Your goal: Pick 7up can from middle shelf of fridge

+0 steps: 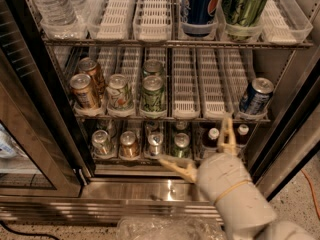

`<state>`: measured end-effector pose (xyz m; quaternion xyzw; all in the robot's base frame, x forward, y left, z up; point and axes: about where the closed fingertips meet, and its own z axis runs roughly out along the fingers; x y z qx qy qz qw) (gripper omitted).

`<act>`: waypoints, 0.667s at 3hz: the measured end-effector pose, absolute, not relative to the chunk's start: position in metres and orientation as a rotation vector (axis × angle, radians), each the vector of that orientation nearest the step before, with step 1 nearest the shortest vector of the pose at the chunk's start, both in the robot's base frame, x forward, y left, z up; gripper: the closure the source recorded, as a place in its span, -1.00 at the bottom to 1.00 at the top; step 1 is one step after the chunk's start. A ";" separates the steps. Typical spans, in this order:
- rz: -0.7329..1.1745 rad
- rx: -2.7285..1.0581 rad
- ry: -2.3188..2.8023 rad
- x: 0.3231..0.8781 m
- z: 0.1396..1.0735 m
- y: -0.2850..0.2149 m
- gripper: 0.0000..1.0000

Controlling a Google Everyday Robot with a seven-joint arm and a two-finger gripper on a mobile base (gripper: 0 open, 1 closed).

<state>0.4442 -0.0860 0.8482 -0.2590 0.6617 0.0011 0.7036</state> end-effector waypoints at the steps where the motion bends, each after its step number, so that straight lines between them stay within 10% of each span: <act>1: 0.050 -0.552 1.431 0.446 0.847 -0.083 -1.00; 2: 0.051 -0.551 1.433 0.446 0.847 -0.083 -1.00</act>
Offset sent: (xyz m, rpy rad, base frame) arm 0.0017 0.0067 -0.0001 0.0428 -0.0347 0.0309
